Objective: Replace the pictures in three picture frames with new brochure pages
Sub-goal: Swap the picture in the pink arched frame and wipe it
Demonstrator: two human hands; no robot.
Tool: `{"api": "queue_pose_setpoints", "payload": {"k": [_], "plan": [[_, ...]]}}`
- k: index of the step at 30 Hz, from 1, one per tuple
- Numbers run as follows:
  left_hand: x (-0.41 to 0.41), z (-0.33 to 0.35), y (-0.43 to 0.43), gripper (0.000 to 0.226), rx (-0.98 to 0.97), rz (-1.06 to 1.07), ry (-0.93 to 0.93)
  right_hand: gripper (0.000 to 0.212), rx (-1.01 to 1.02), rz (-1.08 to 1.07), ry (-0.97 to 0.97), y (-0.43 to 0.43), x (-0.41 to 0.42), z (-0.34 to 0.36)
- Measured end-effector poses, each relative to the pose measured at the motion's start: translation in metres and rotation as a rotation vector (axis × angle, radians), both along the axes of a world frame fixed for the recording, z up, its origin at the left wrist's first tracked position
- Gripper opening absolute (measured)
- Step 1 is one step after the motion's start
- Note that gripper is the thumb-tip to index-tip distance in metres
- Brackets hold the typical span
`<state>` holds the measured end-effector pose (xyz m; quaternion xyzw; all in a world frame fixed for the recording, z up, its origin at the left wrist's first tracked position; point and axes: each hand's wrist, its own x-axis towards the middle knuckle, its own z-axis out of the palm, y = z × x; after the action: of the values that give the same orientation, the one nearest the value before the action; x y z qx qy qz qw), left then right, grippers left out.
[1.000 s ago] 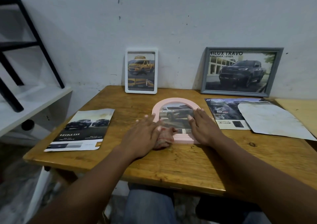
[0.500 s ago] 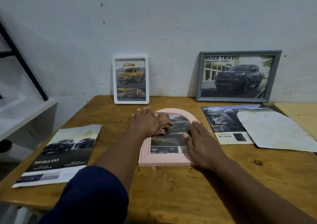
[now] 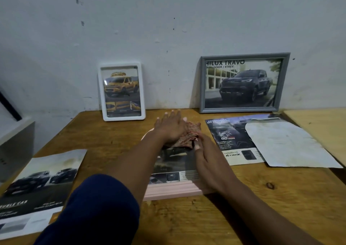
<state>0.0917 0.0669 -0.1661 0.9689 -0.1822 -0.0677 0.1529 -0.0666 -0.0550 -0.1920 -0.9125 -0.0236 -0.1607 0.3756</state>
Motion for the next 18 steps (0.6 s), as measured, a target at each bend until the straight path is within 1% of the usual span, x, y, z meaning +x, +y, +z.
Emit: {"api": "queue_pose_setpoints", "payload": {"k": [1,3,5,7,9,11,13,16,18], "plan": [[-0.003,0.004,0.010,0.064,-0.080,0.024,-0.032,0.045,-0.039,-0.024,-0.030,-0.003,0.006,0.004],[-0.014,0.010,0.031,0.064,-0.170,0.086,-0.104,0.054,-0.257,-0.014,-0.044,-0.005,0.025,0.016],[-0.033,0.006,0.054,0.064,-0.129,0.128,-0.110,0.053,-0.463,0.126,0.008,-0.002,0.047,0.024],[-0.057,-0.007,0.074,0.068,-0.044,0.140,-0.053,0.054,-0.584,0.254,0.119,0.002,0.067,0.025],[-0.075,-0.021,0.085,0.072,0.013,0.153,-0.008,0.054,-0.590,0.246,0.193,0.003,0.076,0.021],[-0.080,-0.028,0.087,0.074,0.031,0.171,-0.008,0.049,-0.514,0.164,0.161,0.002,0.073,0.020],[-0.079,-0.028,0.085,0.074,0.053,0.179,-0.027,0.040,-0.463,0.051,0.110,0.000,0.062,0.019],[-0.078,-0.028,0.083,0.075,0.082,0.183,-0.063,0.027,-0.491,-0.095,0.073,-0.001,0.038,0.016],[-0.079,-0.028,0.083,0.075,0.082,0.190,-0.084,0.025,-0.498,-0.120,0.074,-0.001,0.020,0.021]]}}
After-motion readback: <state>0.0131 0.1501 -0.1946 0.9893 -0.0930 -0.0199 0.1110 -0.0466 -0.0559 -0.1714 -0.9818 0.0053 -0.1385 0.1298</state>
